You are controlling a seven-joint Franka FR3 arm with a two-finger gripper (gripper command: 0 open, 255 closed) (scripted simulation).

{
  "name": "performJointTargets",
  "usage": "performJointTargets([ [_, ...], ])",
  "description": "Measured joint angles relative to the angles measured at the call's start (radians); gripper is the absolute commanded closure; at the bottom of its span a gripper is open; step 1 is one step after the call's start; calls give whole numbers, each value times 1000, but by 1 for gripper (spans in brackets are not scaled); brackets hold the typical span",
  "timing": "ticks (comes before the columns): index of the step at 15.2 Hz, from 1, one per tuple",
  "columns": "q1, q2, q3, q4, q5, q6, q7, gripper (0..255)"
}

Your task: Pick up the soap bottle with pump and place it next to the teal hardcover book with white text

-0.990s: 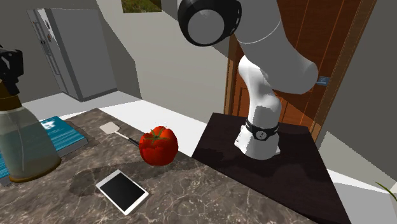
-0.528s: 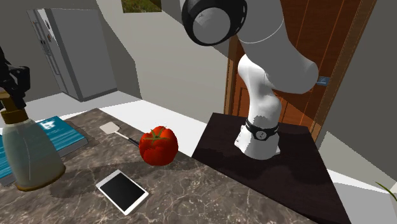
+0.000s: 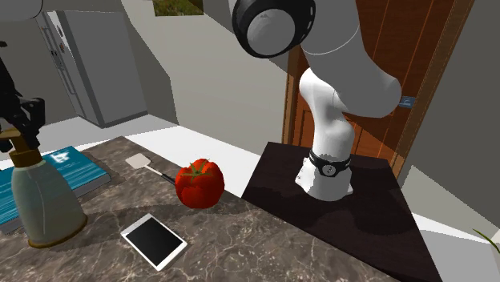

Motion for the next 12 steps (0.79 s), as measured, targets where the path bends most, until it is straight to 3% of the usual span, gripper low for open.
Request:
performJointTargets([
  [3, 0, 0, 0, -1, 0, 1, 0, 255],
  [4, 0, 0, 0, -1, 0, 1, 0, 0],
  [10, 1, -1, 0, -2, 0, 1, 0, 0],
  [12, -22, 6, 2, 60, 0, -45, 7, 0],
])
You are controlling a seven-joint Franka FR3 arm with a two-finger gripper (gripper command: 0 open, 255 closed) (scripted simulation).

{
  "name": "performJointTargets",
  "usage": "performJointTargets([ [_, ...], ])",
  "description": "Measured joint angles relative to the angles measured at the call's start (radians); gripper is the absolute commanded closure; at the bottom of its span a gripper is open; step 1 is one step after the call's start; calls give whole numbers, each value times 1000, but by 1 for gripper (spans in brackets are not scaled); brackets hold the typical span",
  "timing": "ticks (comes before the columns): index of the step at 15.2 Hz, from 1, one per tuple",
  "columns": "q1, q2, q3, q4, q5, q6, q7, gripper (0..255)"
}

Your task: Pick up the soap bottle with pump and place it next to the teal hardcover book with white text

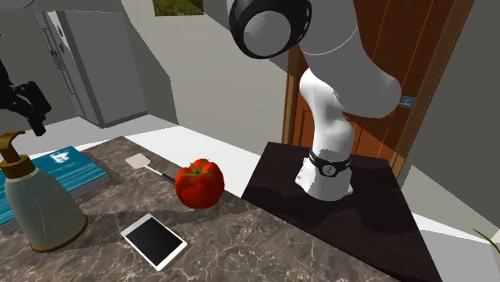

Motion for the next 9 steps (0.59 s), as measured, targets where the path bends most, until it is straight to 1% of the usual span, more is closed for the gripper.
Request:
performJointTargets([
  [2, -18, -5, -1, 63, -4, -59, 10, 0],
  [3, -20, -7, -2, 71, -6, -69, 12, 0],
  [9, -18, -11, -3, 77, -8, -79, 15, 0],
])
